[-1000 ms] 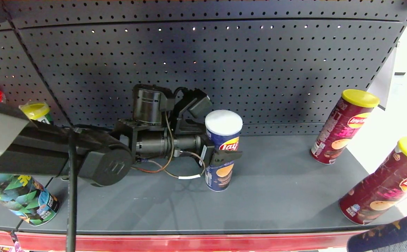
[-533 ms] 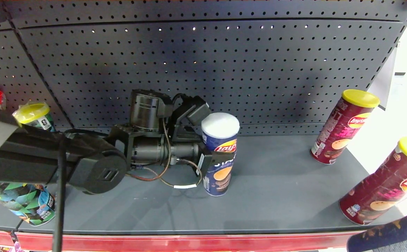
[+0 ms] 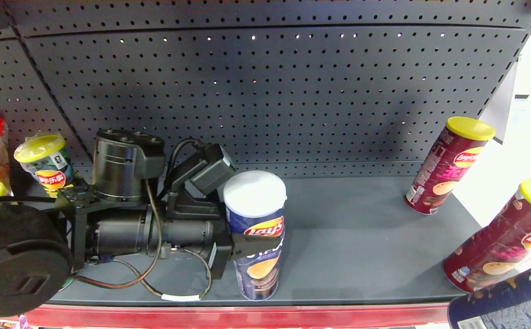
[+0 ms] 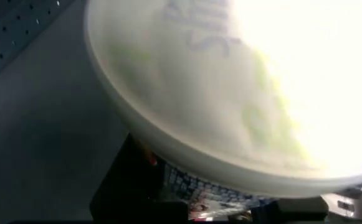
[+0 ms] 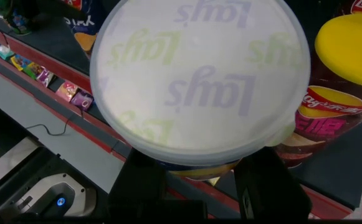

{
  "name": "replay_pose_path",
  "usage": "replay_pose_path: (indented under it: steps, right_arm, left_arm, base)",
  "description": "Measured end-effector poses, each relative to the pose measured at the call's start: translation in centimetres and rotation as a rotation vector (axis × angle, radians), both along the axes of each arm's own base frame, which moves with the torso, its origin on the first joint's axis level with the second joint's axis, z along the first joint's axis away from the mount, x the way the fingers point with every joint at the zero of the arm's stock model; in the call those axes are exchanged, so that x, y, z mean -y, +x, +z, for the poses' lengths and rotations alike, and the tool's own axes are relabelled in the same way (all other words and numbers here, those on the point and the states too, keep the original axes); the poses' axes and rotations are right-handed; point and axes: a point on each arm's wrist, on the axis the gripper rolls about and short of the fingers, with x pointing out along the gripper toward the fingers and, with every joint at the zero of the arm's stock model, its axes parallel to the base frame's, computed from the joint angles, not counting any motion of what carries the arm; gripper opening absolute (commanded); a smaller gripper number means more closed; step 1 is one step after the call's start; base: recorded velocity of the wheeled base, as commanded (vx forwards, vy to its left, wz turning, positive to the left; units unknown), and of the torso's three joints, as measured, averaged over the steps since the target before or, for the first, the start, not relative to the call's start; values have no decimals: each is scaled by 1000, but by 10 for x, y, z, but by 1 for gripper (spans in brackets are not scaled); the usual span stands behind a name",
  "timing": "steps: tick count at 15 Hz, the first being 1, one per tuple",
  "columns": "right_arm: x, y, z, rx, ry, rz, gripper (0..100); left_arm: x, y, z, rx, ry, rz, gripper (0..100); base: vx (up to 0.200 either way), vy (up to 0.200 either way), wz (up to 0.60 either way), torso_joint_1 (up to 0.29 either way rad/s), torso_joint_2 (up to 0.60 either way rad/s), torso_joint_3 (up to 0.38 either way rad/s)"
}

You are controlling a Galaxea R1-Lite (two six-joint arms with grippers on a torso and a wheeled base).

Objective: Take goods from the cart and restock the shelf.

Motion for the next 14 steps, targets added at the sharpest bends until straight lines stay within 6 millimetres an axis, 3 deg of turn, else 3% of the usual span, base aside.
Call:
replay_pose_path:
  steps: [14]
  right_arm:
    - [0,-1,2,5,1,-1,0]
  left_arm:
    - [-12,15,-15,80,3,-164,0]
  base:
    - [0,0,0,0,0,0]
